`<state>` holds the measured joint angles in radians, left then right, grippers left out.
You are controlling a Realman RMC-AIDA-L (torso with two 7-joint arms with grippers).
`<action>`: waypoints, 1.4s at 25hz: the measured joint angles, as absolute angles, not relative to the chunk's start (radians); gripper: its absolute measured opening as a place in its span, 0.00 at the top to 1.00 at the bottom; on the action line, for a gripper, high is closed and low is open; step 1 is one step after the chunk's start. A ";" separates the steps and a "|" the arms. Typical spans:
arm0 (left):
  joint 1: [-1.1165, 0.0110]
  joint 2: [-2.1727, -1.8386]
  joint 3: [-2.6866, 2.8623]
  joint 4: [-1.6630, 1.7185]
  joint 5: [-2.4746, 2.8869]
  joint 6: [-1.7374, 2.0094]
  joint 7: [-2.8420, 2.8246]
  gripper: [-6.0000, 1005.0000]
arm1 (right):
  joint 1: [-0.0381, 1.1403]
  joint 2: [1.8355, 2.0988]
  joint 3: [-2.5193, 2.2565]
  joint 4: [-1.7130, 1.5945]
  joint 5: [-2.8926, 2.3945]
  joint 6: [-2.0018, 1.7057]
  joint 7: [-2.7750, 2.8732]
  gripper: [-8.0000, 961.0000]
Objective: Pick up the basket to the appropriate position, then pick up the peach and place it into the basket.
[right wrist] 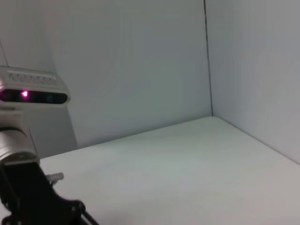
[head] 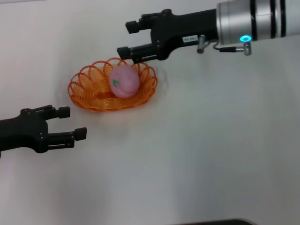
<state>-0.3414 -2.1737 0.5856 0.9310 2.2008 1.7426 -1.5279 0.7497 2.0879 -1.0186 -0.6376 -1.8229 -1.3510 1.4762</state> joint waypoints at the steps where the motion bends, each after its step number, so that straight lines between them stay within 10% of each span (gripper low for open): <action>1: -0.341 -2.174 0.584 0.931 2.200 1.742 -1.528 0.12 | 0.739 2.087 -1.018 -0.647 -1.823 -1.361 1.471 0.31; 7: -0.341 -2.171 0.546 0.931 2.195 1.734 -1.528 0.13 | 0.577 2.074 -1.010 -0.771 -1.829 -1.454 1.430 0.05; 18: -0.348 -2.166 0.500 0.934 2.199 1.723 -1.528 0.13 | 0.368 1.983 -0.948 -0.831 -1.833 -1.611 1.425 0.01; 35: -0.351 -2.166 0.502 0.936 2.200 1.723 -1.528 0.13 | 0.381 1.997 -0.894 -0.831 -1.933 -1.624 1.425 0.01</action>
<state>-0.3514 -2.1660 0.5017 0.9364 2.1998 1.7226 -1.5278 0.3813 1.9973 -0.8943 -0.8305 -1.9329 -1.6239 1.4247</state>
